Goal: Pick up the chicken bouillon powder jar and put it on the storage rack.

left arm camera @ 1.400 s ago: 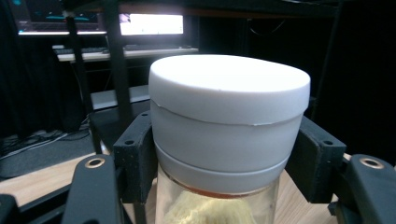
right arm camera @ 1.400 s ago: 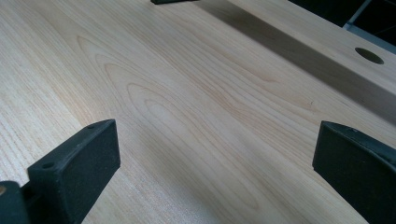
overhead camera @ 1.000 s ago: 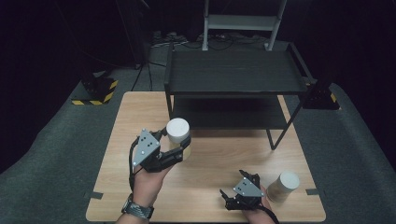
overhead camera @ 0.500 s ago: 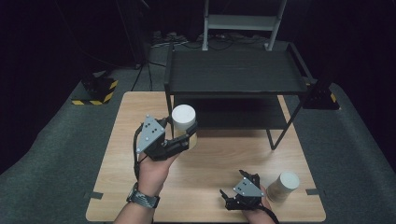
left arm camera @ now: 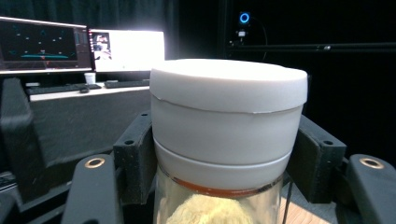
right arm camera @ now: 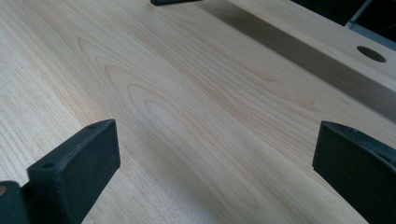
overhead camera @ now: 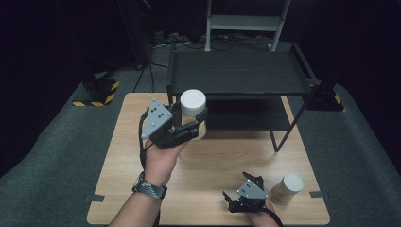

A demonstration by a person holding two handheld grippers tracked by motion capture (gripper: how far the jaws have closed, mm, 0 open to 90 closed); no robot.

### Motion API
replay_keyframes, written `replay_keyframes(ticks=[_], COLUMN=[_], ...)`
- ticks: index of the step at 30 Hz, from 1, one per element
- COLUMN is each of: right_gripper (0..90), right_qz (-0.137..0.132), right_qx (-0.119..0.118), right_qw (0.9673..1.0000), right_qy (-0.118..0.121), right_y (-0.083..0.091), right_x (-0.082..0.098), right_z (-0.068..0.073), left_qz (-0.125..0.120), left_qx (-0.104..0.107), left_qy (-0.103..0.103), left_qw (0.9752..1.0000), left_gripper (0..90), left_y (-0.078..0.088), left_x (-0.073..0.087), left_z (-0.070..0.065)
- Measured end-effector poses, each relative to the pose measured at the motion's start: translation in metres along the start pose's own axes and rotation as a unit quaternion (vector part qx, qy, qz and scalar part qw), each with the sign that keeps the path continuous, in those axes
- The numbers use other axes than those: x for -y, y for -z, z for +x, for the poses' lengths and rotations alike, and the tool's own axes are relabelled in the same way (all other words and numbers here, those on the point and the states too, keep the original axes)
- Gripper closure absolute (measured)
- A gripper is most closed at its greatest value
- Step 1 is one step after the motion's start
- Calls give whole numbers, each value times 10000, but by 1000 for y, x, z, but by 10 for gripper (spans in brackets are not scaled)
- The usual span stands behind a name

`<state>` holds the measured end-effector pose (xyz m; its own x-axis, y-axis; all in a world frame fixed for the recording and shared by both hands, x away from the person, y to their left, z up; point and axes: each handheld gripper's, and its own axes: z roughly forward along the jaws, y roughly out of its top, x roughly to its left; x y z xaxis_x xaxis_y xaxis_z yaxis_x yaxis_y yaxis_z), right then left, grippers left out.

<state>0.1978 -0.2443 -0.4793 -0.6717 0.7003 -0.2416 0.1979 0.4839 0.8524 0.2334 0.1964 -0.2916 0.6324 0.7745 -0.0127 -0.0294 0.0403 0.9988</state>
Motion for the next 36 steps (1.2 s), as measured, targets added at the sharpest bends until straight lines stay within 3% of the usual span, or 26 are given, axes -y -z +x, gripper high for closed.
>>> replay_keyframes(ticks=[17,26,36], right_gripper=[0,0,0], right_qz=[-6,-7,-27], right_qx=[-5,-4,-2], right_qw=[10000,10000,10000], right_qy=[11,-4,-24], right_y=[0,0,0], right_x=[0,0,1], right_z=[0,0,0], left_qz=[-86,-226,-274], left_qx=[-19,-17,-196], left_qy=[-105,-41,-160], left_qw=[9999,9997,9993], left_gripper=[343,343,343], left_y=[-22,-36,-56], left_x=[-34,-48,-57], left_z=[1,5,5])
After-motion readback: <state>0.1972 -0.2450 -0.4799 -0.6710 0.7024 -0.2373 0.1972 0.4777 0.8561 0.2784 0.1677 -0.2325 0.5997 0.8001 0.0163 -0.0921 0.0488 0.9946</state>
